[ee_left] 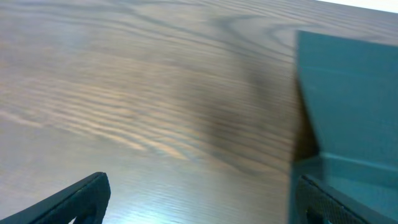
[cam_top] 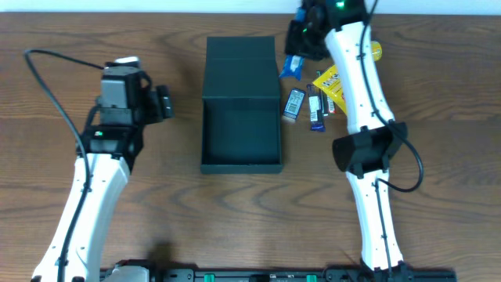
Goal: Pack container
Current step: 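Carry the blue candy bar with the right gripper and lower it into the box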
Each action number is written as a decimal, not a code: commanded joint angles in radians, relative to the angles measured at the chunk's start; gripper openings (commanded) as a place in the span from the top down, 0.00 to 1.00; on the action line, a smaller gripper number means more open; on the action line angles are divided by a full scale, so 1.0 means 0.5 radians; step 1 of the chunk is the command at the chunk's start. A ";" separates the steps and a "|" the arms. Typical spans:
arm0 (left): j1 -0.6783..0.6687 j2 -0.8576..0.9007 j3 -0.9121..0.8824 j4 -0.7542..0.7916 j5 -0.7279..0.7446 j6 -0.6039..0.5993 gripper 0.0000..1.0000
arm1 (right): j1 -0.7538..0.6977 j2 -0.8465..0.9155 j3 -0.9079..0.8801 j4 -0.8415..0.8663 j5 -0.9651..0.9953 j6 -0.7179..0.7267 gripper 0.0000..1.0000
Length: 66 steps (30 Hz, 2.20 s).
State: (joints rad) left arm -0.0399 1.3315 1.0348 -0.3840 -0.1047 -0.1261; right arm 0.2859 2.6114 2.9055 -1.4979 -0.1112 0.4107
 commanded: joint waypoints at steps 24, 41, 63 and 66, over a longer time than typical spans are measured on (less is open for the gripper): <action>0.470 0.002 0.050 -0.013 -0.004 0.076 0.05 | 0.547 -0.144 0.047 -0.401 -0.101 -2.138 0.99; 0.475 0.001 0.050 -0.007 -0.004 0.165 0.05 | 0.528 -0.625 -0.745 -0.194 -0.241 -2.358 0.99; 0.475 0.001 0.050 -0.008 0.003 0.164 0.05 | 0.604 -0.964 -1.824 0.573 0.047 -2.684 0.99; 0.475 0.001 0.050 -0.008 0.004 0.164 0.05 | 0.621 -0.964 -1.877 0.642 0.059 -2.706 0.99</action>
State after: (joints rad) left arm 0.1936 1.3315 1.0344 -0.3866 -0.1047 -0.0513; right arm 0.5800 2.1365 1.9877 -1.1950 -0.0937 -0.9066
